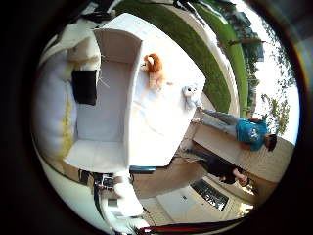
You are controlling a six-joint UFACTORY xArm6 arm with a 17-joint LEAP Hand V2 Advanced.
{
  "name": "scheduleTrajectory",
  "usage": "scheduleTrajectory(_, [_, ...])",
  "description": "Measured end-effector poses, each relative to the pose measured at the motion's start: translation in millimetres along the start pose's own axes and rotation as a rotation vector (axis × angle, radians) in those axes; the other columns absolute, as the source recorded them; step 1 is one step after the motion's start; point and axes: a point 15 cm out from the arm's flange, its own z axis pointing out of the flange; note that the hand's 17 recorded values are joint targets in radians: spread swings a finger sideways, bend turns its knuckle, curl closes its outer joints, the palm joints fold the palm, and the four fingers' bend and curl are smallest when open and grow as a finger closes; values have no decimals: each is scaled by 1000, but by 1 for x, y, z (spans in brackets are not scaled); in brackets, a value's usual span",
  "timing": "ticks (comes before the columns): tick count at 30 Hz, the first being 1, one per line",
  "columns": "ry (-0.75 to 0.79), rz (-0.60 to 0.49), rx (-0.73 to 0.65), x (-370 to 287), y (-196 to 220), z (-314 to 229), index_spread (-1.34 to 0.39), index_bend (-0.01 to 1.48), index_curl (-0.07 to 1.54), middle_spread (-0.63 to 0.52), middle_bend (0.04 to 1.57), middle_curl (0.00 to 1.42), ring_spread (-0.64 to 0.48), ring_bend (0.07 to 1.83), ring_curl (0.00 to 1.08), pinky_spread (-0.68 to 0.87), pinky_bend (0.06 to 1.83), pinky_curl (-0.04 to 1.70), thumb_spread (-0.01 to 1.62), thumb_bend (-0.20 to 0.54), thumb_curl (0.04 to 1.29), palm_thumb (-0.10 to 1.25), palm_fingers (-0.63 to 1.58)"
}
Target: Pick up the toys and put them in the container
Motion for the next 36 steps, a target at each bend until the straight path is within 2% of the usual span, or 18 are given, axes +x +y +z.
scheduleTrajectory(1, [-1,-2,-7,1,0,2,-551,574,680,-152,748,870,27,1283,756,268,1394,872,1248,-43,513,798,65])
scheduleTrajectory(2, [-2,-10,-16,2,-1,5,-487,562,684,-122,653,813,64,1215,738,289,1356,867,1247,-40,502,779,-72])
scheduleTrajectory(4, [-4,-31,-26,6,-2,8,-454,454,580,-49,452,678,145,928,584,335,1185,757,1238,-37,483,745,-250])
scheduleTrajectory(5, [-6,-49,-27,6,-2,9,-459,402,539,-26,377,628,176,807,520,354,1118,712,1235,-34,475,736,-292])
scheduleTrajectory(7, [-9,-85,-31,7,-2,10,-459,334,494,2,284,570,214,690,457,376,1026,657,1227,-31,466,727,-281])
scheduleTrajectory(11, [-46,-123,-25,4,-2,9,-468,194,421,42,147,476,275,523,369,419,859,558,1209,-25,451,723,-207])
scheduleTrajectory(18, [-83,-89,59,40,9,-22,-463,144,337,76,122,364,307,432,326,461,755,464,1188,-23,435,729,-117])
scheduleTrajectory(25, [-80,-3,150,104,33,-54,-430,132,275,81,164,322,307,430,323,484,755,423,1174,-30,423,714,-35])
scheduleTrajectory(33, [-96,223,187,236,74,-55,-274,160,253,77,192,333,295,463,327,485,719,377,1169,-29,410,648,60])
scheduleTrajectory(36, [-110,279,162,292,61,-37,-253,161,253,71,191,335,292,461,326,485,710,368,1169,-27,410,646,71])
